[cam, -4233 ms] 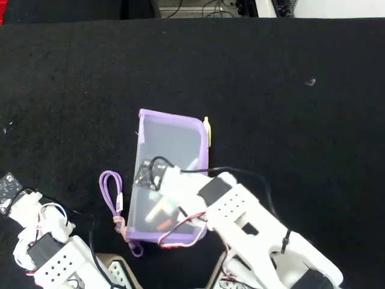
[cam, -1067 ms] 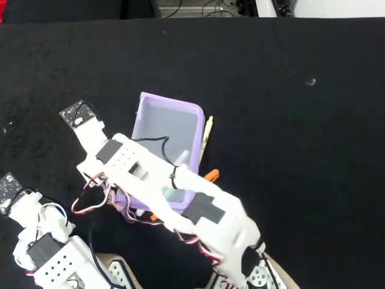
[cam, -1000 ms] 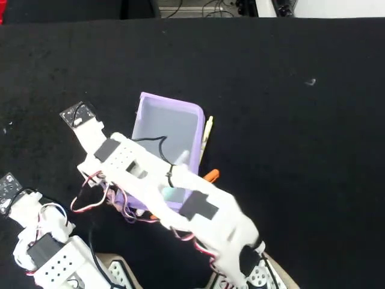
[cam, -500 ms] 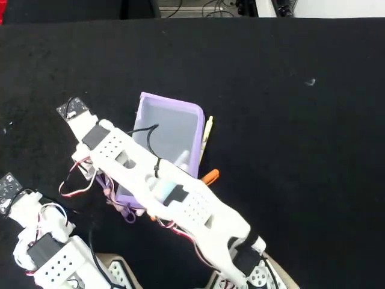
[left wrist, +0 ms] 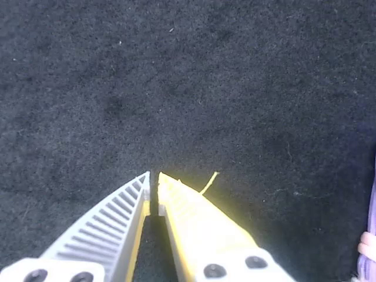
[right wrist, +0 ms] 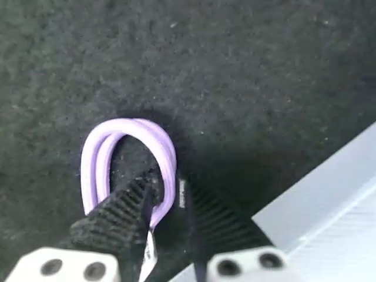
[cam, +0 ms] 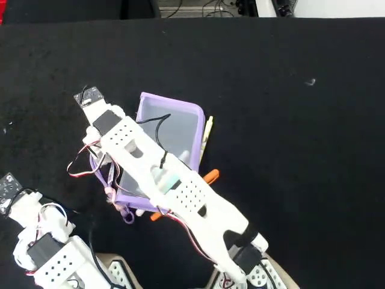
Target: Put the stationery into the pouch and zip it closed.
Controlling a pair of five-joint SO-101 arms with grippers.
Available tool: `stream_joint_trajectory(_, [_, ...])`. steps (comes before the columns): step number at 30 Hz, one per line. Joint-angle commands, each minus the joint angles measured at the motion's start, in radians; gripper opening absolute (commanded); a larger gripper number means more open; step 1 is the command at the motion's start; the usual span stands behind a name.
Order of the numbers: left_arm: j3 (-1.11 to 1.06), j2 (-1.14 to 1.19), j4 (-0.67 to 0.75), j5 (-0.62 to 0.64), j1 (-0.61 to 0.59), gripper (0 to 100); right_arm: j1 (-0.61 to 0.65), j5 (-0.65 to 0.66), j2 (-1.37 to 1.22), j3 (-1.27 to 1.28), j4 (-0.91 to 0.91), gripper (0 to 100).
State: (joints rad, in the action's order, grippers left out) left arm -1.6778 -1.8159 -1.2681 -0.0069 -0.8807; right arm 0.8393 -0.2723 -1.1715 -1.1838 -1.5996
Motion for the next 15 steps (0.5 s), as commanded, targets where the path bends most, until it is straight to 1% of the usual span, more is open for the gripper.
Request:
stream_joint_trajectory(1, [-0.022, -0.005, -0.005, -0.002, -0.013, 3, -0.006, 0.008, 0.01, -0.137, -0.069, 1.1])
stream_joint_trajectory(6, [-0.022, -0.005, -0.005, -0.002, -0.013, 3, -0.005, 0.155, 0.01, -0.34, -0.147, 1.1])
stream_joint_trajectory(10, [-0.022, -0.005, -0.005, -0.002, -0.013, 3, -0.008, 0.212, 0.013, -0.467, -0.158, 1.1])
stream_joint_trajectory(15, [-0.022, -0.005, -0.005, -0.002, -0.013, 3, -0.006, 0.279, 0.091, -0.473, -0.157, 1.1])
